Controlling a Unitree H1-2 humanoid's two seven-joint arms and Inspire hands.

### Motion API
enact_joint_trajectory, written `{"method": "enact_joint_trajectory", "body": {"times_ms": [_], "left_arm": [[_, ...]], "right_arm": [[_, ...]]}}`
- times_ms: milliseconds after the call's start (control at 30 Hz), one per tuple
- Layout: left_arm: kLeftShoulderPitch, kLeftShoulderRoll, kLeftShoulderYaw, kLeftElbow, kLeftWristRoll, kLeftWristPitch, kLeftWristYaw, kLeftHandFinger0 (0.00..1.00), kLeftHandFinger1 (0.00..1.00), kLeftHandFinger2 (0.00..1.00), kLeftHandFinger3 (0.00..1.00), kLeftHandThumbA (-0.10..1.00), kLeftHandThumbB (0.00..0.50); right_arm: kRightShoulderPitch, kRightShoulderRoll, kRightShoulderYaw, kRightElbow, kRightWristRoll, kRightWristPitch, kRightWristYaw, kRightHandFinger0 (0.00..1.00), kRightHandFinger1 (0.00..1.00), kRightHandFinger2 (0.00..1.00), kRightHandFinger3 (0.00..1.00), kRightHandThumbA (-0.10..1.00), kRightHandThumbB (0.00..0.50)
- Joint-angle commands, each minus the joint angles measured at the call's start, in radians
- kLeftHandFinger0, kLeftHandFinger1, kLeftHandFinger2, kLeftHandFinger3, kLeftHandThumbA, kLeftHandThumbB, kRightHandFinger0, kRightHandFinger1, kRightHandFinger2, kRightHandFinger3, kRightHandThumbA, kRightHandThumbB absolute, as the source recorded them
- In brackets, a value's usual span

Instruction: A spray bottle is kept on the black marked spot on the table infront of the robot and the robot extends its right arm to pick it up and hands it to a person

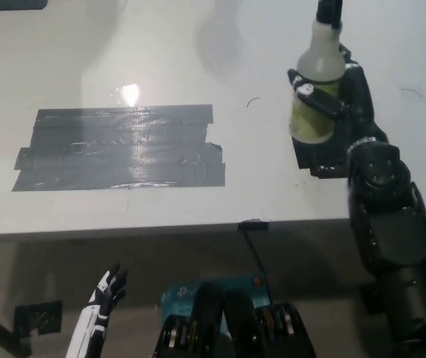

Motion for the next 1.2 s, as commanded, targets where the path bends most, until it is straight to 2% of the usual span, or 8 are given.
{"method": "enact_joint_trajectory", "body": {"times_ms": [0, 100, 700, 833, 967, 1000, 1033, 1167], "left_arm": [[-0.003, 0.009, -0.006, -0.033, 0.002, -0.013, -0.014, 1.0, 1.0, 1.0, 1.0, 1.0, 0.351], [-0.005, 0.01, -0.006, -0.035, 0.007, -0.011, -0.013, 1.0, 1.0, 1.0, 1.0, 1.0, 0.353], [-0.02, 0.018, -0.01, -0.045, 0.023, 0.01, -0.014, 1.0, 1.0, 1.0, 1.0, 1.0, 0.37], [-0.018, 0.019, -0.01, -0.04, 0.026, 0.005, -0.013, 1.0, 1.0, 1.0, 1.0, 1.0, 0.369], [-0.016, 0.02, -0.013, -0.048, 0.031, 0.016, -0.015, 1.0, 1.0, 1.0, 1.0, 1.0, 0.374], [-0.016, 0.019, -0.012, -0.05, 0.029, 0.018, -0.015, 1.0, 1.0, 1.0, 1.0, 1.0, 0.378], [-0.013, 0.017, -0.013, -0.05, 0.029, 0.018, -0.015, 1.0, 1.0, 1.0, 1.0, 1.0, 0.378], [-0.011, 0.018, -0.014, -0.05, 0.026, 0.019, -0.016, 1.0, 1.0, 1.0, 1.0, 1.0, 0.38]], "right_arm": [[-0.098, 0.064, -0.047, -0.123, 0.16, 0.13, 0.073, 0.13, 0.64, 0.98, 0.96, -0.1, 0.132], [-0.111, 0.1, -0.052, -0.114, 0.191, 0.173, 0.105, 0.0, 0.56, 0.95, 0.89, -0.1, 0.153], [-0.091, 0.183, 0.013, 0.117, 0.192, 0.185, 0.191, 0.0, 0.48, 0.95, 0.98, -0.1, 0.176], [-0.095, 0.188, 0.028, 0.134, 0.193, 0.19, 0.205, 0.0, 0.48, 0.95, 1.0, -0.1, 0.134], [-0.093, 0.188, 0.02, 0.124, 0.214, 0.206, 0.208, 0.0, 0.49, 0.94, 0.97, -0.1, 0.198], [-0.091, 0.17, 0.032, 0.105, 0.23, 0.239, 0.255, 0.56, 1.0, 1.0, 1.0, 0.28, 0.336], [-0.077, 0.143, 0.057, 0.071, 0.248, 0.274, 0.322, 1.0, 1.0, 1.0, 1.0, 0.47, 0.4], [-0.039, 0.101, 0.094, 0.001, 0.253, 0.235, 0.386, 1.0, 1.0, 1.0, 1.0, 0.53, 0.495]]}}
